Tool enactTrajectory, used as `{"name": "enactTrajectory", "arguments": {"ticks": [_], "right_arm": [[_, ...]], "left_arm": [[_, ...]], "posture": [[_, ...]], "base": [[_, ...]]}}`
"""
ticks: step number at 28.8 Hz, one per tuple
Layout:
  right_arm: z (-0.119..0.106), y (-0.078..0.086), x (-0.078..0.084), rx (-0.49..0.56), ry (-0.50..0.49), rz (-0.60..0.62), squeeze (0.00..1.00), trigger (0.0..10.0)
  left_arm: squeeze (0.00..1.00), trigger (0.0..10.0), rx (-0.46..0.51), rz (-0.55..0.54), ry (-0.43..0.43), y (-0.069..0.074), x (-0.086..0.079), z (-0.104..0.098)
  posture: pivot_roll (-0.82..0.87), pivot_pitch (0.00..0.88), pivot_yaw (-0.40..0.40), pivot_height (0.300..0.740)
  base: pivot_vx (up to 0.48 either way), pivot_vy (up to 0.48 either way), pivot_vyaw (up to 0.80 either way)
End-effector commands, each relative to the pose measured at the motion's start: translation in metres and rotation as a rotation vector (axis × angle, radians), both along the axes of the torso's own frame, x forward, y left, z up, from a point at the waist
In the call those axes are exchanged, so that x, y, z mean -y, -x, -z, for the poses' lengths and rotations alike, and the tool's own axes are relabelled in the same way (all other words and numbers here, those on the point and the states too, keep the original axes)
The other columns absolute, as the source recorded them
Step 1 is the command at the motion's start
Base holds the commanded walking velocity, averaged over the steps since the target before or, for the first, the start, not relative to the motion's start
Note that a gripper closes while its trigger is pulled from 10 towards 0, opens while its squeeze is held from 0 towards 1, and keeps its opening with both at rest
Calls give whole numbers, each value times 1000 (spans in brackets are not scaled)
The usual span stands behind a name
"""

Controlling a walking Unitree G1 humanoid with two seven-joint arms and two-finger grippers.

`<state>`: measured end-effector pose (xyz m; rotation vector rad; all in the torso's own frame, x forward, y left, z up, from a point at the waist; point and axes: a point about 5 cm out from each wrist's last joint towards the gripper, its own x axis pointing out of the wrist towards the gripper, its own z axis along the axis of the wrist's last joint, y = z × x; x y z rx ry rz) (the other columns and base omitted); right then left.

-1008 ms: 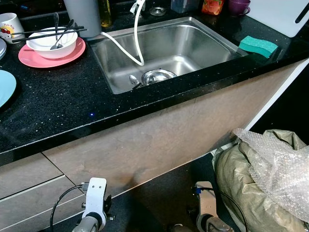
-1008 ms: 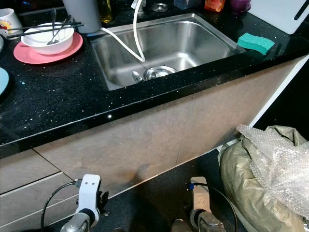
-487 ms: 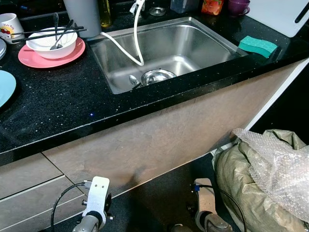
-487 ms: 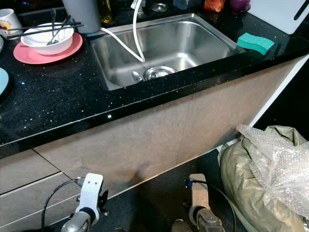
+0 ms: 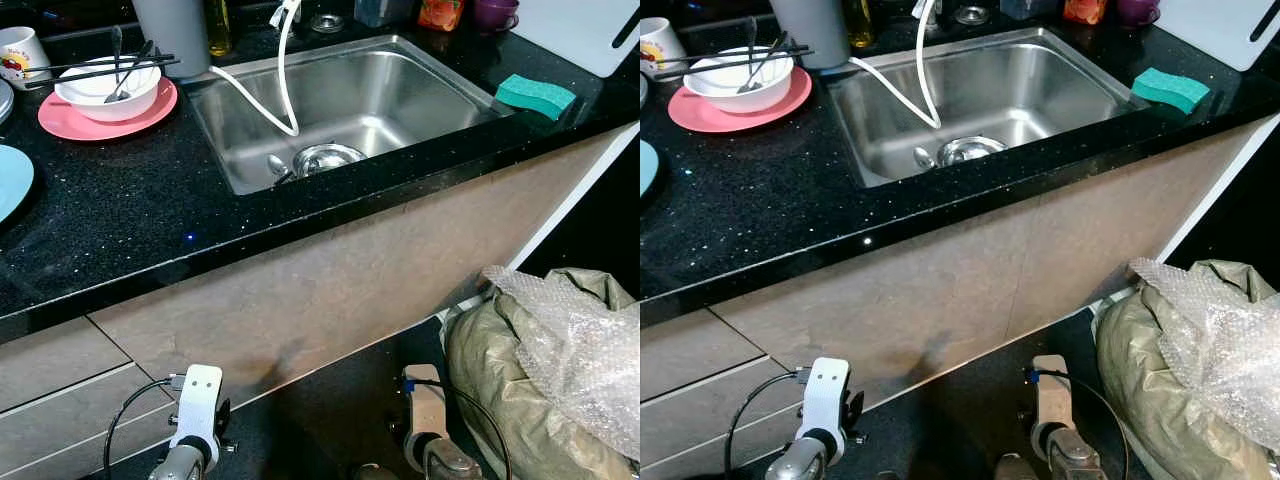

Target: Kitchen organization

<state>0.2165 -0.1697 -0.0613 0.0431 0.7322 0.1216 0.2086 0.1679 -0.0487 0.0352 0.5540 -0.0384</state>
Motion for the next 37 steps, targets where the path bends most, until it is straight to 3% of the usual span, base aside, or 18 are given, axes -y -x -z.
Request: {"name": "enactTrajectory", "arguments": {"ticks": [1,12,37], "right_arm": [[3,5,1,-9,-11,11,0,10000],[6,8,1,-45,32,13,0,10000],[7,9,1,-58,17,23,0,10000]], "left_arm": [[0,10000,-27,-6,3,7,-1,5],[0,10000,-18,24,-1,7,0,4],[0,10000,-32,-10,11,10,-1,6]], "posture": [[12,134,-6,740],[11,122,-3,740],[14,144,-8,740]], "base": [[0,0,0],[0,0,0],[0,0,0]]}}
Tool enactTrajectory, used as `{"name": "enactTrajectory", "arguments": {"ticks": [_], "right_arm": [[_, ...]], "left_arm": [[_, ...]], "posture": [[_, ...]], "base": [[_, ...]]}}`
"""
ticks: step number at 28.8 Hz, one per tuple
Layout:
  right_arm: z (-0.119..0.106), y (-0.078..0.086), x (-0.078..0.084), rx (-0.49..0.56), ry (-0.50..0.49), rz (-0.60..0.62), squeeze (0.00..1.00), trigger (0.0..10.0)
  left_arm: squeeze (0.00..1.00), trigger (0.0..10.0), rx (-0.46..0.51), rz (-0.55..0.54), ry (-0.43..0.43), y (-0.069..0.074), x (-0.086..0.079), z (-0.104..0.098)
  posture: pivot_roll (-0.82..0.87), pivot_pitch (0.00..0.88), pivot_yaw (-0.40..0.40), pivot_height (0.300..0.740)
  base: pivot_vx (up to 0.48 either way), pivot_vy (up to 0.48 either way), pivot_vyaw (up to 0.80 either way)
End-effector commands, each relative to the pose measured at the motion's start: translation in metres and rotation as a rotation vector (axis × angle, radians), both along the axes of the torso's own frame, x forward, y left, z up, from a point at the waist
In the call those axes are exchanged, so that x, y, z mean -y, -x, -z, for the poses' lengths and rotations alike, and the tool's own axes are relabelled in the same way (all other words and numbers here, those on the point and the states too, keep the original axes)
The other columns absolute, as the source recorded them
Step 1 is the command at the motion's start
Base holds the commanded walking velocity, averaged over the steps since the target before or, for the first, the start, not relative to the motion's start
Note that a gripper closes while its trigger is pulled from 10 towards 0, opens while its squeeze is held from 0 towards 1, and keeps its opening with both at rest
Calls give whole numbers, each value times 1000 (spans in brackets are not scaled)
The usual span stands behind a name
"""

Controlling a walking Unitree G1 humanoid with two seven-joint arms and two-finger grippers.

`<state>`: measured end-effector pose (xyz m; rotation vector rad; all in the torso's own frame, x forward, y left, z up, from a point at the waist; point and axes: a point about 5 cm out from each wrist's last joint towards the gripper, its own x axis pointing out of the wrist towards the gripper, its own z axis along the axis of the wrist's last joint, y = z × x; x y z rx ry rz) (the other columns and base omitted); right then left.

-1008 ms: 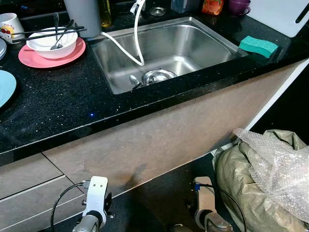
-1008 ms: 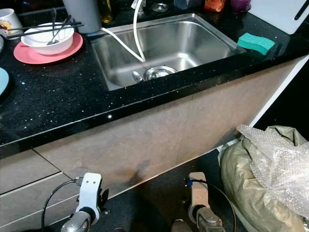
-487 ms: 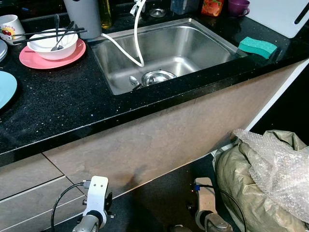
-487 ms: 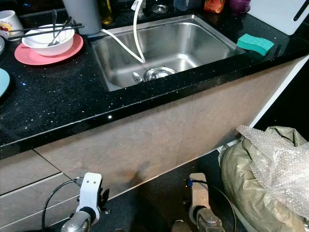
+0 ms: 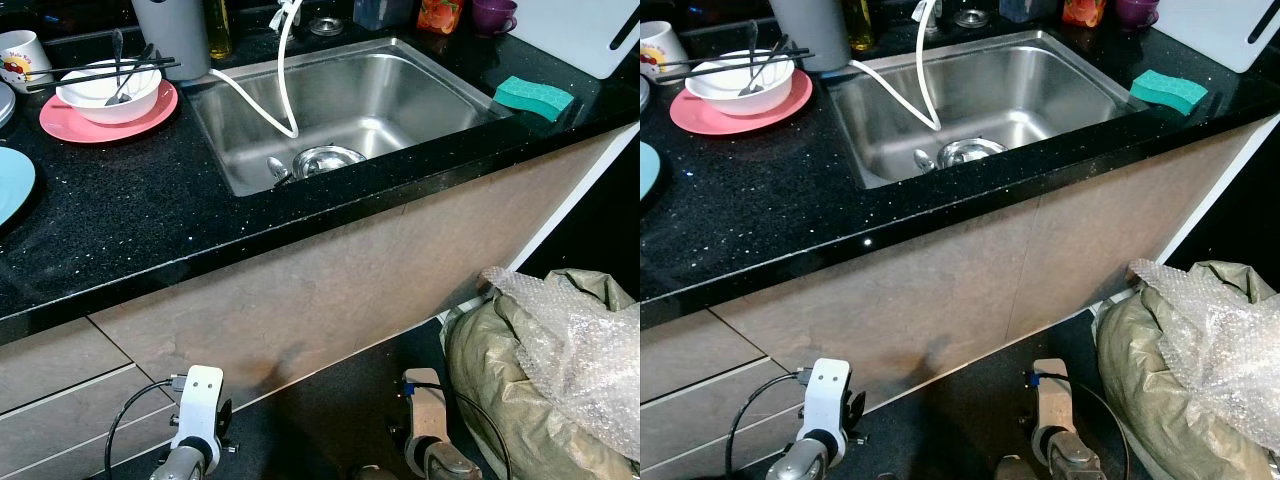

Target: Kitchen organization

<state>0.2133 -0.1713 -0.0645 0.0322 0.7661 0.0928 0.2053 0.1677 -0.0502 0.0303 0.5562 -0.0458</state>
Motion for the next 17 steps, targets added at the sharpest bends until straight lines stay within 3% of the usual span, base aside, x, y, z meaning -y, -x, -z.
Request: {"name": "enactTrajectory", "arguments": {"ticks": [1,17], "right_arm": [[4,6,-1,-24,-5,2,0,10000],[5,7,-3,-40,-6,2,0,10000]], "left_arm": [[0,10000,-30,-16,6,6,-1,5],[0,10000,-39,-2,6,6,-1,5]], "posture": [[14,144,-8,740],[16,147,-2,740]], "base": [[0,0,0],[0,0,0]]}}
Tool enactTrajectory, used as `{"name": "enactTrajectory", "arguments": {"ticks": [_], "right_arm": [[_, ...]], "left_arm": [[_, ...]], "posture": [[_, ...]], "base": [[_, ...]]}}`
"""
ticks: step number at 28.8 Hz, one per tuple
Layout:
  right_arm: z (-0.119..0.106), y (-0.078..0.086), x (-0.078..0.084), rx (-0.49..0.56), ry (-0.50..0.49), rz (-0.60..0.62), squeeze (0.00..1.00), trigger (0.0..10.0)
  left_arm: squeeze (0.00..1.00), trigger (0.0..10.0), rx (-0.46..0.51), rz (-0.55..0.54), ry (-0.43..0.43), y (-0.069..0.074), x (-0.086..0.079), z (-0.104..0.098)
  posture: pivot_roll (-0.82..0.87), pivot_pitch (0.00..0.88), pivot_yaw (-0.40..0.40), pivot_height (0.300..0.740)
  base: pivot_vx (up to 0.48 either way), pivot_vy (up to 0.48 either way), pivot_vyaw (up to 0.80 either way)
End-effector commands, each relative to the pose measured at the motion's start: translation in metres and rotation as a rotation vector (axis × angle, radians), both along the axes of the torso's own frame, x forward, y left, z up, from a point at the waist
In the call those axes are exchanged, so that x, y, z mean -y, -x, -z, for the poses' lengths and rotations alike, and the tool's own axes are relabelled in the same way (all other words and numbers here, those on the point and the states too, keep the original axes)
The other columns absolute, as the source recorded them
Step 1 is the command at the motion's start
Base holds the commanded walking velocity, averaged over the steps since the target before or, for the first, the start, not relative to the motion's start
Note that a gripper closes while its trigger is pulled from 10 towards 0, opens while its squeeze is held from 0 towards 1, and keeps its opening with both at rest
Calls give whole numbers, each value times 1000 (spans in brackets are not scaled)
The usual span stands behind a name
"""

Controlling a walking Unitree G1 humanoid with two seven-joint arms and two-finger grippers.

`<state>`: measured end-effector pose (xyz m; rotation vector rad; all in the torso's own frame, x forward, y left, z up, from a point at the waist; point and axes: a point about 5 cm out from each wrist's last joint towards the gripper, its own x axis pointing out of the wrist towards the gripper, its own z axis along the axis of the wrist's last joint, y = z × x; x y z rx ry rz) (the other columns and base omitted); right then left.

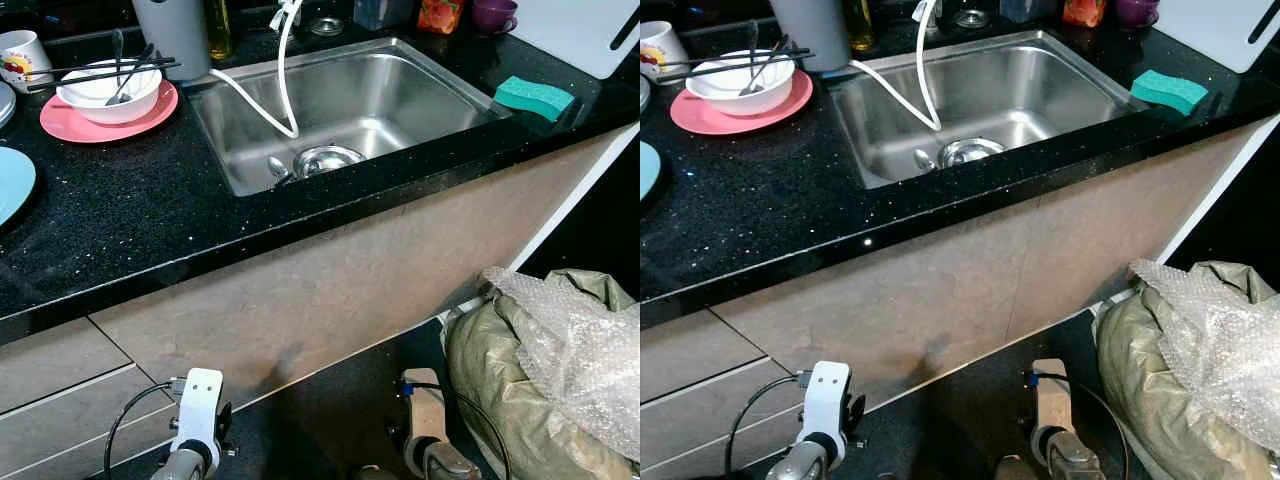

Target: Kitchen organization

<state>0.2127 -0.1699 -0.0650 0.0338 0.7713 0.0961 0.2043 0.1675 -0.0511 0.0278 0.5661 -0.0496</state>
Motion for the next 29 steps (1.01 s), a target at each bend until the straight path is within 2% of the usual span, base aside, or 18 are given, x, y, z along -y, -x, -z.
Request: {"name": "enactTrajectory", "arguments": {"ticks": [1,8,11,17,20,29], "right_arm": [[5,7,-2,-35,-3,4,0,10000],[5,7,-3,-35,-7,2,0,10000],[5,7,-2,-35,-3,1,0,10000],[4,5,-2,-26,-8,12,0,10000],[3,5,-3,-20,-15,8,0,10000],[3,4,-3,-19,-15,13,0,10000]], "left_arm": [[0,10000,-29,-5,3,5,-1,4],[0,10000,-30,-7,0,4,-2,4],[0,10000,-56,-24,-30,5,-5,6],[0,10000,-51,-35,-22,5,-6,5],[0,10000,-43,-56,18,4,-5,5],[0,10000,-60,-53,16,4,-4,6]], "posture": [[16,147,-2,740],[16,144,-2,740],[16,144,-2,740],[16,143,-1,740],[17,143,-1,740],[17,140,-2,740]], "base": [[0,0,0],[0,0,0],[0,0,0],[0,0,0],[0,0,0],[0,0,0]]}}
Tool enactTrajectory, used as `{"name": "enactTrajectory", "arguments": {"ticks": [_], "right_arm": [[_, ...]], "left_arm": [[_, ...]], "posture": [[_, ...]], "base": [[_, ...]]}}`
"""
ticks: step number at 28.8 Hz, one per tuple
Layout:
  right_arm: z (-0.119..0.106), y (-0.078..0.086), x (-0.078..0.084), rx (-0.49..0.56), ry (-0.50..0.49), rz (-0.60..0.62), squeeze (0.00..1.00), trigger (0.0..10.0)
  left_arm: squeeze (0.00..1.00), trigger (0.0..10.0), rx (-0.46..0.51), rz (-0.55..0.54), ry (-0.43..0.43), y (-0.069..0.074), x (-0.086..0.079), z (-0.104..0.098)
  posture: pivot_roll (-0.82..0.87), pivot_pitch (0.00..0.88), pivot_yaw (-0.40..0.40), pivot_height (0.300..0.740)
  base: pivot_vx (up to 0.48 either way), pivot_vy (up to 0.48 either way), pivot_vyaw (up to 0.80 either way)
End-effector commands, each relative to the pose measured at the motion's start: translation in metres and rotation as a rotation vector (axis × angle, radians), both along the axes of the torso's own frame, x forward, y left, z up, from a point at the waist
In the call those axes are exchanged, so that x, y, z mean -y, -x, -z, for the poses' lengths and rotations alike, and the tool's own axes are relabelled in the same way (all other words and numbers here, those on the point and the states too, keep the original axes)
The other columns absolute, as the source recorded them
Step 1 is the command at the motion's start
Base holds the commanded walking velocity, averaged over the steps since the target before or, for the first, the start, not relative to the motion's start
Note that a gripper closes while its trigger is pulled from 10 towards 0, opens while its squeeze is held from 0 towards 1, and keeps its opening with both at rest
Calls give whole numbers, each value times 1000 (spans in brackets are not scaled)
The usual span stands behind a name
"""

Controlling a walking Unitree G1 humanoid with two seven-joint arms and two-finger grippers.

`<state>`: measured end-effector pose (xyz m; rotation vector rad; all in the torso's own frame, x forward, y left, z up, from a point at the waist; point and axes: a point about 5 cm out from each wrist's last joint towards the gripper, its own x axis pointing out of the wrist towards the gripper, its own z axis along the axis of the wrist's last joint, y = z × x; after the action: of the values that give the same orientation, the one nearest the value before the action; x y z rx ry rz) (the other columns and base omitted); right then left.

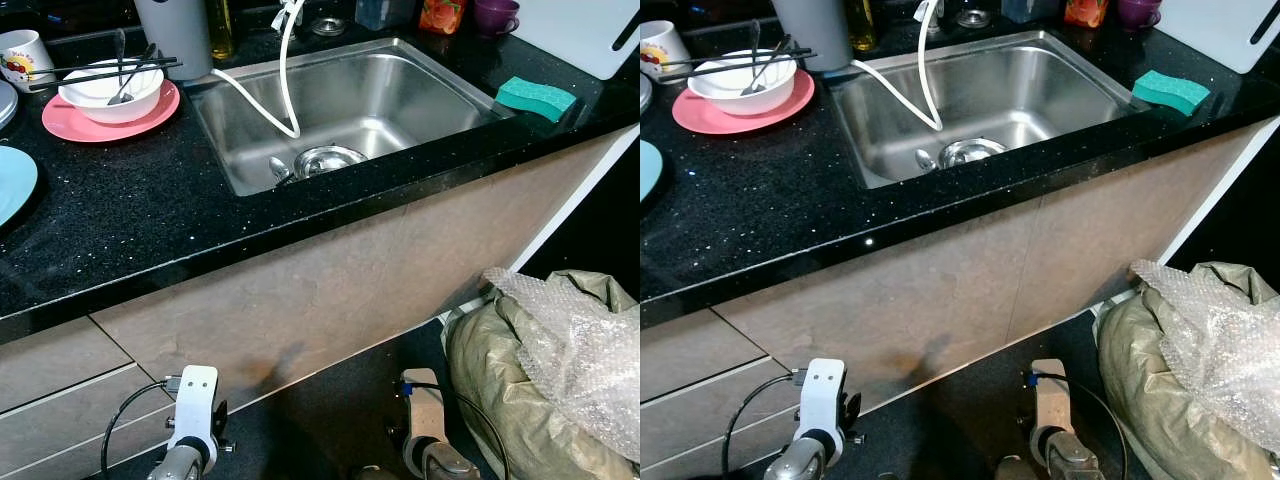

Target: Kitchen organization

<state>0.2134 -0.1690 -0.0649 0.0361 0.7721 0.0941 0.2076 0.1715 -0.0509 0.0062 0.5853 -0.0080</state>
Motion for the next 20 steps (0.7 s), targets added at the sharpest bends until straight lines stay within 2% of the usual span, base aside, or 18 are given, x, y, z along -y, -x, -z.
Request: {"name": "enactTrajectory", "arguments": {"ticks": [1,20], "right_arm": [[3,4,-1,-16,-12,15,0,10000],[2,3,-1,-12,16,-2,0,10000]], "left_arm": [[0,10000,-41,-8,13,8,0,6],[0,10000,-28,0,-12,6,-2,5]], "posture": [[17,140,-2,740],[17,141,1,740]], "base": [[0,0,0],[0,0,0]]}}
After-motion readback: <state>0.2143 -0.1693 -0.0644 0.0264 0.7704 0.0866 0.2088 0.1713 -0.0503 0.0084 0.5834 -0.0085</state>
